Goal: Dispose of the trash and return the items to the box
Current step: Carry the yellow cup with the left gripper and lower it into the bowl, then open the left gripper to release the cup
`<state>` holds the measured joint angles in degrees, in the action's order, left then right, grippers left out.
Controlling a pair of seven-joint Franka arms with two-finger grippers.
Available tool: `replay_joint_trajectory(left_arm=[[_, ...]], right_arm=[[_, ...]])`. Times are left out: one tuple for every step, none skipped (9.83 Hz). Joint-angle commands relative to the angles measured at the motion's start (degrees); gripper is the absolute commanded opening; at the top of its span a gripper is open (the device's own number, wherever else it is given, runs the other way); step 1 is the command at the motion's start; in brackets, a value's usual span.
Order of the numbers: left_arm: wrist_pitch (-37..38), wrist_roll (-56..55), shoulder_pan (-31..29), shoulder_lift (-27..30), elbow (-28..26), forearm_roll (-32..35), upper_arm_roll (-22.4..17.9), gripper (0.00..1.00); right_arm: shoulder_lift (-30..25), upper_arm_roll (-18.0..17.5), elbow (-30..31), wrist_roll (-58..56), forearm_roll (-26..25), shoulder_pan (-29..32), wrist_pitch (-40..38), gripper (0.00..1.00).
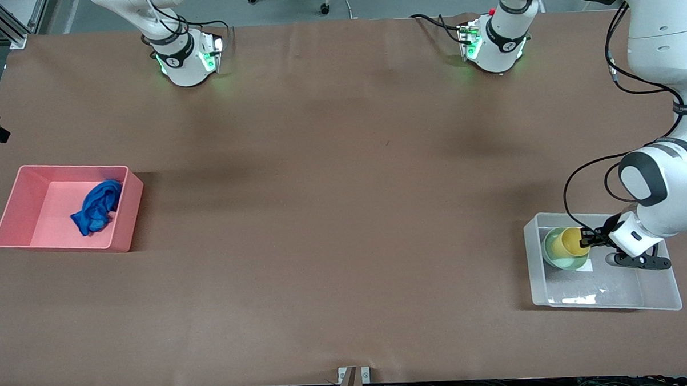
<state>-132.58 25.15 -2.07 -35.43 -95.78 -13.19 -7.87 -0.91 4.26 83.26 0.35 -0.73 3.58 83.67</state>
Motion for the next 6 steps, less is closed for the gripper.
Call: replay_joint_trajectory(left_arm=[[0.13,0.16,0.57,1.57,-0.11,-0.96,-0.39,0.84],[0.31,0.07,0.66,4.03,-0.02,-0.96,-0.39,0.91],[1.00,-0.10,0.66,7.44,-0.28,-0.52,-0.39,0.95],[3.19,-1.58,1.71,11.39,-0.98,0.87,-0.39,0.97],[7.82,-5.25,1.89,15.35,-0.99,3.32,-0.13,0.98],[13.00,-8.77,2.50,19.74,-0.99,6.83,1.09,1.00]], right_arm=[[-0.58,-0.57,0.67,-0.61,-0.42,0.64,0.35,1.00],[-0.49,-0.57,0.67,-0.61,-0.42,0.73,0.35,1.00],[-0.58,-0.57,0.67,-0.61,-0.42,0.73,0.35,1.00],[-0.58,-0.57,0.67,-0.61,-0.42,0.73,0.35,1.00],[-0.58,-0.57,0.67,-0.61,-0.42,0.73,0.35,1.00],[-0.58,-0.57,0.67,-0.61,-0.42,0.73,0.35,1.00]])
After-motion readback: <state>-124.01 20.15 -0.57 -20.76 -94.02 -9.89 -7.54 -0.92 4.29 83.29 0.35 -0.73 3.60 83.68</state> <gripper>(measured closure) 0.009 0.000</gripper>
